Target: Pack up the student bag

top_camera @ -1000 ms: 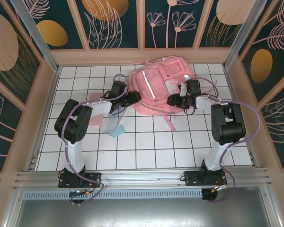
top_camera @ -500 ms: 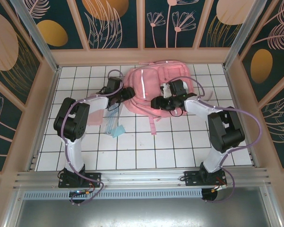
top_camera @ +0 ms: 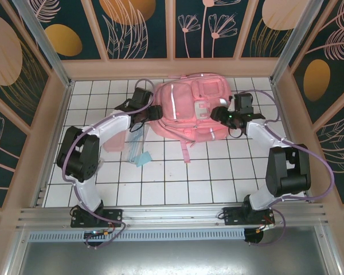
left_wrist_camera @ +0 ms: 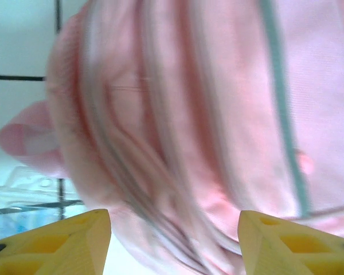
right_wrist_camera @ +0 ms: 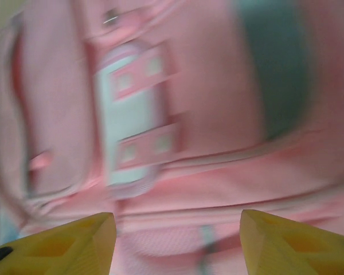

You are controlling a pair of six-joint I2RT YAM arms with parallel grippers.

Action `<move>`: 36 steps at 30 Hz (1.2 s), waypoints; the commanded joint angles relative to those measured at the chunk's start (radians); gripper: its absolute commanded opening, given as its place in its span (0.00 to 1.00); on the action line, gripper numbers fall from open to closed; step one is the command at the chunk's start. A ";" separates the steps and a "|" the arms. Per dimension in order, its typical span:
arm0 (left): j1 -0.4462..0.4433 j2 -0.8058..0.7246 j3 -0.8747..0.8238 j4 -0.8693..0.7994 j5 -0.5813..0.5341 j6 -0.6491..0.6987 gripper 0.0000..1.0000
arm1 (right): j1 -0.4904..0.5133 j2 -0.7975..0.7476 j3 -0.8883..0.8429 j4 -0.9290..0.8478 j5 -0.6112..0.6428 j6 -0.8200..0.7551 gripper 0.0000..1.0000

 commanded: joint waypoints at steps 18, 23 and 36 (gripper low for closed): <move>-0.250 0.383 0.506 -0.159 0.116 0.064 0.50 | -0.116 0.203 -0.090 0.182 -0.130 0.110 0.42; -0.254 0.433 0.535 -0.202 0.073 0.075 0.52 | -0.116 0.192 -0.109 0.199 -0.120 0.127 0.32; -0.274 0.550 0.635 -0.248 0.034 0.105 0.45 | -0.113 0.199 -0.110 0.204 -0.122 0.131 0.25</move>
